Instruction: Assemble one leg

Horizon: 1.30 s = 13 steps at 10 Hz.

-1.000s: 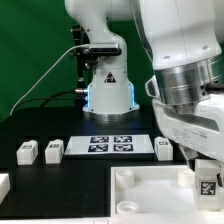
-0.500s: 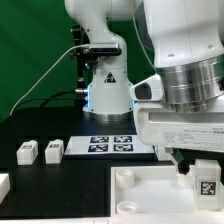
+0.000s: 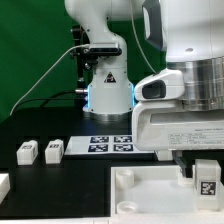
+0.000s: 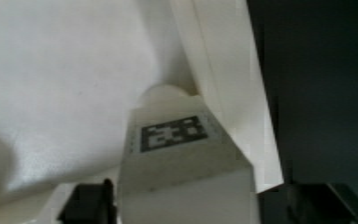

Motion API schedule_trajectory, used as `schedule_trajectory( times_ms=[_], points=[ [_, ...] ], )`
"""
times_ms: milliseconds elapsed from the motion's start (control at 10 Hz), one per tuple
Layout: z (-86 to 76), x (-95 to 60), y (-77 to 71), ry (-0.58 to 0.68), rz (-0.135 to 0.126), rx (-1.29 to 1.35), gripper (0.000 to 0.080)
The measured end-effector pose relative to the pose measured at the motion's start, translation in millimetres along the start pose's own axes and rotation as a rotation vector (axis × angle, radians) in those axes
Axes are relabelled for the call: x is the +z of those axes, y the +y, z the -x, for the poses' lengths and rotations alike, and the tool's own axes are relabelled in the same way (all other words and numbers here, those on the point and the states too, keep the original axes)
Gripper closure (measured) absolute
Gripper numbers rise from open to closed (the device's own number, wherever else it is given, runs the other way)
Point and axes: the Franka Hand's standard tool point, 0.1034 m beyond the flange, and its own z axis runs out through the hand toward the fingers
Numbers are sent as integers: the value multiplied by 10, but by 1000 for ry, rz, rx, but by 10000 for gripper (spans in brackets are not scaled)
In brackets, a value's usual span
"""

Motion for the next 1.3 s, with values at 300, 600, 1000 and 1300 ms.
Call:
schedule_trajectory(
  times_ms=[300,600,1000,1300],
  points=[
    [-5,0,9,-2,-4,298,491],
    [-56,-16,62,-30,-49,732,491],
    [-16,26,28,-63,-105,1313,493],
    [-10,34,26,-61,-104,1272,431]
  ],
)
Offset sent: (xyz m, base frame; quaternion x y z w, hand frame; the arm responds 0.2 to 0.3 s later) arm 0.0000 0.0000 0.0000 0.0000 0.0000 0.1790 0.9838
